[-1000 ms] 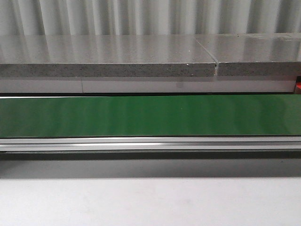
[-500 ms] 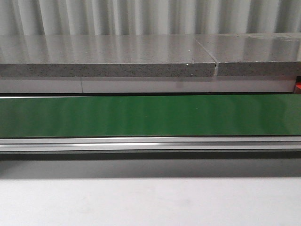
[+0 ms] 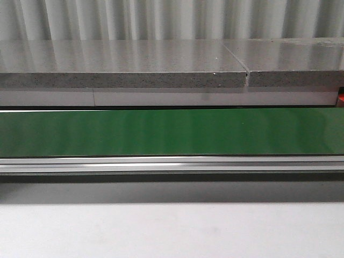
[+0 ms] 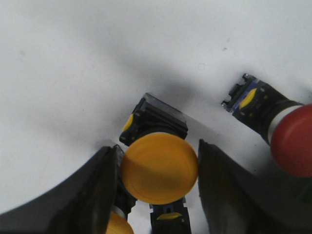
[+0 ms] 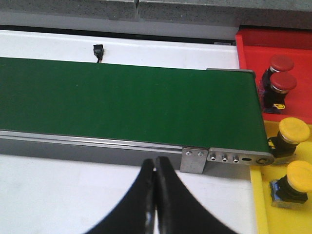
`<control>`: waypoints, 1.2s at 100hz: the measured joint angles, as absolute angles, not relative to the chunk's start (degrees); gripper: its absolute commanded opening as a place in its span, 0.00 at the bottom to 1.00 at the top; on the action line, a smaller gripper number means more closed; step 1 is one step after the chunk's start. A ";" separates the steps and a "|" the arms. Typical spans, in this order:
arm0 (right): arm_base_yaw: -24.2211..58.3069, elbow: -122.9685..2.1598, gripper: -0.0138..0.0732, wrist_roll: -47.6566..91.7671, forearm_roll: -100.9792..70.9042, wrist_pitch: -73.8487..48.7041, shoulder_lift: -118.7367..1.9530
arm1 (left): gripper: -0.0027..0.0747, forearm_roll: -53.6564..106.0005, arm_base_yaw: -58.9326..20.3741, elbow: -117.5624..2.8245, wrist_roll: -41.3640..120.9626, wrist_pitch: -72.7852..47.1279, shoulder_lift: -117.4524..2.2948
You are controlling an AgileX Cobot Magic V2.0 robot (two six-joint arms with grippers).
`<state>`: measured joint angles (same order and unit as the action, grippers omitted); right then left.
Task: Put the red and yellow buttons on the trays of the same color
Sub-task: 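Grasp a yellow push-button from the cluster with the left gripper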
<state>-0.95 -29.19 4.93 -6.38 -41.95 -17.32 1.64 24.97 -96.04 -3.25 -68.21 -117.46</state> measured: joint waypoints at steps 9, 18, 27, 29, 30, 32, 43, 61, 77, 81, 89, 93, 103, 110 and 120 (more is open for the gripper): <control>-0.95 -29.19 0.06 4.93 -6.29 -41.95 -17.32 | 0.44 1.64 24.97 -96.04 -3.25 -68.21 -117.46; -0.95 -29.19 0.06 4.93 -6.29 -41.95 -17.32 | 0.44 1.64 24.97 -96.04 -3.25 -68.21 -117.46; -0.95 -29.19 0.06 4.93 -6.29 -41.95 -17.32 | 0.44 1.68 24.97 -96.04 -3.25 -68.21 -117.46; -0.95 -29.19 0.06 4.93 -6.29 -41.95 -17.32 | 0.44 1.77 24.97 -96.04 -3.25 -68.21 -117.46; -0.95 -29.19 0.06 4.93 -6.29 -41.95 -17.32 | 0.44 1.77 24.97 -96.04 -3.25 -68.21 -117.46; -0.95 -29.19 0.06 4.93 -6.29 -41.95 -17.32 | 0.44 1.77 24.97 -96.04 -3.25 -68.21 -117.46; -0.95 -29.19 0.06 4.93 -6.29 -41.95 -17.32 | 0.44 1.77 24.97 -96.17 -3.10 -68.32 -117.46; -0.95 -29.19 0.06 4.93 -6.29 -41.95 -17.32 | 0.44 1.77 24.97 -96.26 -2.43 -69.11 -115.62; -0.95 -29.19 0.06 4.93 -6.29 -41.95 -17.32 | 0.44 1.77 24.97 -96.26 -1.79 -69.91 -111.29; -0.95 -29.19 0.06 4.93 -6.29 -41.95 -17.32 | 0.44 1.77 24.97 -96.26 -1.82 -69.94 -110.20; -0.95 -29.19 0.06 4.93 -6.29 -41.95 -17.32 | 0.44 1.77 24.97 -96.26 -1.82 -70.17 -107.66; -0.95 -29.19 0.06 4.93 -6.29 -41.95 -17.32 | 0.44 1.77 24.97 -96.26 -1.82 -70.26 -106.39; -0.95 -29.19 0.06 4.93 -6.29 -41.95 -17.32 | 0.44 2.53 24.97 -96.26 -1.82 -70.54 -103.84; -0.95 -29.19 0.06 4.93 -6.29 -41.95 -17.32 | 0.44 3.87 24.97 -96.14 -1.18 -70.79 -102.15; -0.95 -29.19 0.06 4.93 -6.29 -41.95 -17.32 | 0.44 5.26 24.82 -94.62 -0.38 -70.90 -99.40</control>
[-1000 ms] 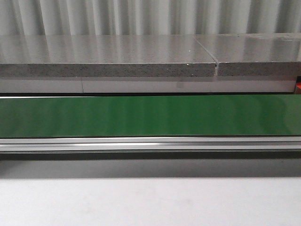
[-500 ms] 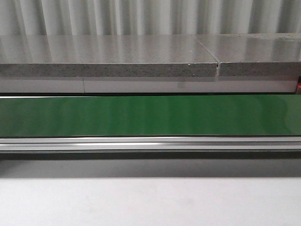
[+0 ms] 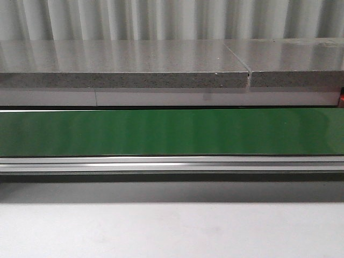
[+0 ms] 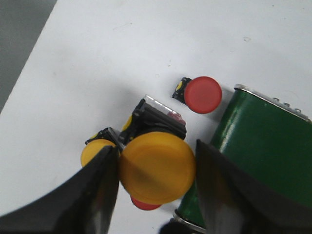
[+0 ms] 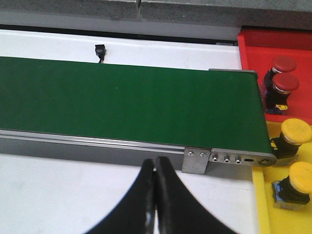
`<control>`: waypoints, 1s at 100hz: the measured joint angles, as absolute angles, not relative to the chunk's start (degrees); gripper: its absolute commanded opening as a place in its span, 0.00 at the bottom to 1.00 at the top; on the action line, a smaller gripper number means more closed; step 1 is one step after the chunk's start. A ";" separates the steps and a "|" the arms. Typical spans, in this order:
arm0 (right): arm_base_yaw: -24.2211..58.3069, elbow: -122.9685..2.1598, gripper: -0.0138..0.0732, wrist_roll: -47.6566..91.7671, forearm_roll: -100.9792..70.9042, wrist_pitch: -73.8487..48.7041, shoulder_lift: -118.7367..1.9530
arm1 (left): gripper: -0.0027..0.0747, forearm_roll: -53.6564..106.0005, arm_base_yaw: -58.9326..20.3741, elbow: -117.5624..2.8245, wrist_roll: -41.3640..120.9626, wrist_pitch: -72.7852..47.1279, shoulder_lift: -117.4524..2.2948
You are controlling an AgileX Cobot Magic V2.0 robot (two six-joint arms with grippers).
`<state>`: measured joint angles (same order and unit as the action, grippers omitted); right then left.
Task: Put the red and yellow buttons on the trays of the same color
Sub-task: 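Grasp a yellow push-button from the cluster with the left gripper, then set the yellow button on the green belt with the left gripper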
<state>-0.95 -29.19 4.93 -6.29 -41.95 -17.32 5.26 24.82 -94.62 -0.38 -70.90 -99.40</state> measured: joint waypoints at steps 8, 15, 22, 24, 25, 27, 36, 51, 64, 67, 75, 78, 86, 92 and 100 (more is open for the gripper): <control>-0.95 -29.19 0.06 4.93 -6.29 -41.95 -17.32 | 0.44 5.49 23.97 -92.36 0.00 -71.11 -97.00; -0.95 -29.19 0.06 4.93 -6.29 -41.95 -17.32 | 0.44 5.49 22.90 -90.15 0.00 -71.11 -95.18; -0.95 -29.19 0.06 4.93 -6.29 -41.95 -17.32 | 0.44 5.49 21.43 -87.81 0.00 -70.80 -93.47; -0.95 -29.19 0.06 4.93 -6.29 -41.95 -17.32 | 0.44 5.49 21.11 -87.36 0.00 -70.54 -93.01; -0.95 -29.19 0.06 4.93 -6.29 -41.95 -17.32 | 0.44 5.49 20.76 -86.91 0.00 -70.37 -92.86; -0.95 -29.19 0.06 4.93 -6.29 -41.95 -17.32 | 0.44 5.49 20.21 -86.26 0.00 -70.09 -92.45; -0.95 -29.19 0.06 4.93 -6.29 -41.95 -17.32 | 0.44 5.49 17.68 -83.90 0.00 -69.29 -91.44; -0.95 -29.19 0.06 4.93 -6.29 -41.95 -17.32 | 0.44 5.26 13.04 -81.96 0.00 -68.57 -91.54; -0.95 -29.19 0.06 4.93 -6.29 -41.95 -17.32 | 0.44 4.38 10.84 -81.47 0.00 -68.09 -91.54; -0.95 -29.19 0.06 4.93 -6.29 -41.95 -17.32 | 0.44 4.27 10.31 -81.37 0.00 -67.91 -91.54; -0.95 -29.19 0.06 4.93 -6.29 -41.95 -17.32 | 0.44 4.09 9.47 -81.33 0.00 -67.75 -91.74; -0.95 -29.19 0.06 4.93 -6.29 -41.95 -17.32 | 0.44 3.99 9.13 -81.33 0.00 -67.75 -92.20; -0.95 -29.19 0.06 4.93 -6.29 -41.95 -17.32 | 0.44 3.99 8.38 -81.24 0.00 -67.75 -93.63; -0.95 -29.19 0.06 4.93 -6.29 -41.95 -17.32 | 0.44 3.99 8.27 -81.24 0.00 -67.64 -95.02; -0.95 -29.19 0.06 4.93 -6.29 -41.95 -17.32 | 0.44 3.88 8.04 -81.24 0.00 -67.50 -96.29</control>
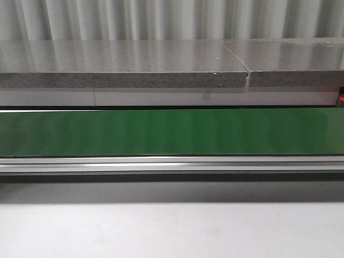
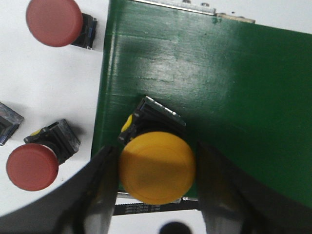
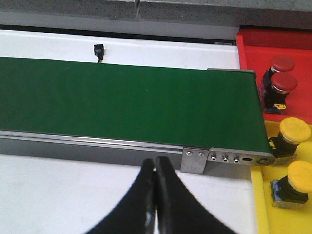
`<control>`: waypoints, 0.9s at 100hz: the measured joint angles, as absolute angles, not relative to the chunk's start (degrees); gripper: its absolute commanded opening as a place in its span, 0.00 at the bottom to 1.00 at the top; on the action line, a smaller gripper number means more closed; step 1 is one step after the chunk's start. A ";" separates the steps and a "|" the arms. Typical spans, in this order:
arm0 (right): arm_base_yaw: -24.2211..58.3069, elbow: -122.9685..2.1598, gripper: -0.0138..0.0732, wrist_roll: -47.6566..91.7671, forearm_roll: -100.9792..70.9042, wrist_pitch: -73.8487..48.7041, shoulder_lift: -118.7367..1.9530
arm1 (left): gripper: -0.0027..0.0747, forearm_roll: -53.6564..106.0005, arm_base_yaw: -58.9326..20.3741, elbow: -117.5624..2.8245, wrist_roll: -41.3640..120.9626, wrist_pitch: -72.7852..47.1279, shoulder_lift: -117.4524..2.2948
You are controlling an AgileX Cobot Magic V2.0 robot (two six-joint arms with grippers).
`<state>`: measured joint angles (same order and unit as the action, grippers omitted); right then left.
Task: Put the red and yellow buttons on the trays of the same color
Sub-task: 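Set the yellow button on the green belt with the left gripper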
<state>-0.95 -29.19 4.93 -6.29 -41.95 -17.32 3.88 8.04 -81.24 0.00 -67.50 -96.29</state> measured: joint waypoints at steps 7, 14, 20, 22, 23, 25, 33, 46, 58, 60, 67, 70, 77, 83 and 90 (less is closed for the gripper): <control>-0.95 -29.19 0.06 4.93 -6.29 -41.95 -17.32 | 0.44 3.88 8.04 -81.21 0.00 -67.22 -96.55; -0.95 -29.19 0.06 4.93 -6.29 -41.95 -17.32 | 0.45 3.88 7.92 -81.21 0.00 -67.23 -96.55; -0.95 -29.19 0.06 4.93 -6.29 -41.95 -17.32 | 0.49 3.88 7.92 -81.21 0.00 -67.23 -96.55; -0.95 -29.19 0.06 4.93 -6.29 -41.95 -17.32 | 0.51 3.88 7.92 -81.21 0.00 -67.23 -96.55; -0.95 -29.19 0.06 4.93 -6.29 -41.95 -17.32 | 0.52 3.88 7.92 -81.21 0.00 -67.13 -96.55; -0.95 -29.19 0.06 4.93 -6.29 -41.95 -17.32 | 0.55 3.88 7.92 -81.21 0.00 -67.15 -96.55; -0.95 -29.19 0.06 4.93 -6.29 -41.95 -17.32 | 0.67 3.64 7.92 -81.21 0.00 -66.79 -96.55; -0.95 -29.19 0.06 4.93 -6.29 -41.95 -17.32 | 0.72 4.56 7.92 -81.21 0.00 -66.07 -96.55; -0.95 -29.19 0.06 4.93 -6.29 -41.95 -17.32 | 0.72 7.21 7.92 -81.21 0.00 -64.05 -96.55; -0.95 -29.19 0.06 4.93 -6.29 -41.95 -17.32 | 0.72 7.52 7.92 -81.21 0.00 -63.70 -96.43; -0.95 -29.19 0.06 4.93 -6.29 -41.95 -17.32 | 0.72 8.20 7.92 -81.21 0.00 -63.08 -95.82; -0.95 -29.19 0.06 4.93 -6.29 -41.95 -17.32 | 0.72 8.35 7.92 -81.21 0.00 -62.85 -95.46; -0.95 -29.19 0.06 4.93 -6.29 -41.95 -17.32 | 0.72 8.60 7.92 -81.21 0.00 -62.70 -94.45; -0.95 -29.19 0.06 4.93 -6.29 -41.95 -17.32 | 0.72 8.94 8.46 -81.21 0.00 -62.70 -93.47; -0.95 -29.19 0.06 4.93 -6.29 -41.95 -17.32 | 0.72 9.03 9.77 -81.21 0.00 -63.14 -92.50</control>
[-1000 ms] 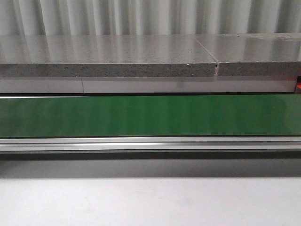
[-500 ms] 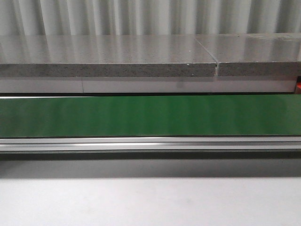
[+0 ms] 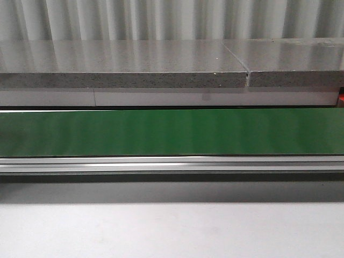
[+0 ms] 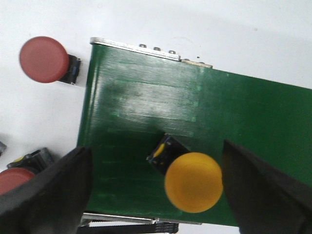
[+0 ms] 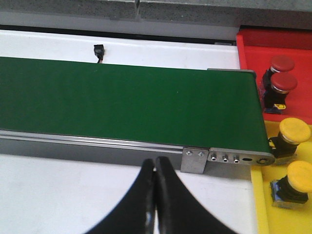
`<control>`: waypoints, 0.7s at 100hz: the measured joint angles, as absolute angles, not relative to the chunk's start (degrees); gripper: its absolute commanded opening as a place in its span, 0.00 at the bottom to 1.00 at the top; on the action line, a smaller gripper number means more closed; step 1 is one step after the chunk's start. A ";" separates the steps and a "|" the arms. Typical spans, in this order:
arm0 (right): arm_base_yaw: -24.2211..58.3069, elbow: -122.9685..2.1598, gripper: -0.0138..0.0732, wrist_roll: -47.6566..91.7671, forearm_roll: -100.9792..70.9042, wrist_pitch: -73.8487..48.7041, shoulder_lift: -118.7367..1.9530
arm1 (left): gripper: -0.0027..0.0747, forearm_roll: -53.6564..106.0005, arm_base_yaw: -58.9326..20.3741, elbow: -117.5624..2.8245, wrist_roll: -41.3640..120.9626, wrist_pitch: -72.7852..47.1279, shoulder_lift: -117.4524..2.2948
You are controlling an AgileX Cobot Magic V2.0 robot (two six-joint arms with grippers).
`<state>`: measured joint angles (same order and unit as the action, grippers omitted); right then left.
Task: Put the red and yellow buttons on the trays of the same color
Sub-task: 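Set the yellow button on the green belt with the left gripper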
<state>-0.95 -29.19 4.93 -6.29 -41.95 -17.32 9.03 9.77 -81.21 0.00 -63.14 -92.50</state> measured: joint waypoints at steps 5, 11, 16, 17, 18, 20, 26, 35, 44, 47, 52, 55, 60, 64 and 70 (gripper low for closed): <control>-0.95 -29.19 0.06 4.93 -6.29 -41.95 -17.32 | 0.72 9.03 11.18 -81.21 -0.38 -64.05 -91.95; -0.95 -29.19 0.06 4.93 -6.29 -41.95 -17.32 | 0.72 9.03 12.70 -81.21 -0.49 -65.52 -91.29; -0.95 -29.19 0.06 4.93 -6.29 -41.95 -17.32 | 0.72 9.03 14.12 -81.21 -1.10 -66.50 -90.65; -0.95 -29.19 0.06 4.93 -6.29 -41.95 -17.32 | 0.72 9.03 14.53 -81.21 -1.36 -66.74 -90.58; -0.95 -29.19 0.06 4.93 -6.29 -41.95 -17.32 | 0.72 9.03 14.74 -81.21 -1.37 -66.75 -90.56; -0.95 -29.19 0.06 4.93 -6.29 -41.95 -17.32 | 0.72 9.03 15.35 -81.12 -1.79 -67.02 -90.35; -0.95 -29.19 0.06 4.93 -6.29 -41.95 -17.32 | 0.72 9.03 17.16 -80.84 -2.59 -67.83 -90.06; -0.95 -29.19 0.06 4.93 -6.29 -41.95 -17.32 | 0.72 8.79 19.13 -79.61 -3.42 -68.70 -89.97; -0.95 -29.19 0.06 4.93 -6.29 -41.95 -17.32 | 0.71 7.88 20.40 -77.20 -3.98 -68.68 -89.97; -0.95 -29.19 0.06 4.93 -6.29 -41.95 -17.32 | 0.70 7.54 20.81 -76.19 -4.17 -68.54 -89.97; -0.95 -29.19 0.06 4.93 -6.29 -41.95 -17.32 | 0.69 6.68 21.08 -74.86 -4.29 -68.05 -89.97; -0.95 -29.19 0.06 4.93 -6.29 -41.95 -17.32 | 0.68 6.18 21.21 -74.19 -4.29 -67.74 -89.97; -0.95 -29.19 0.06 4.93 -6.29 -41.95 -17.32 | 0.68 5.73 21.58 -73.18 -4.36 -67.35 -89.97; -0.95 -29.19 0.06 4.93 -6.29 -41.95 -17.32 | 0.68 5.43 22.06 -72.52 -4.36 -66.93 -89.97; -0.95 -29.19 0.06 4.93 -6.29 -41.95 -17.32 | 0.68 5.17 22.89 -71.80 -4.42 -66.44 -89.97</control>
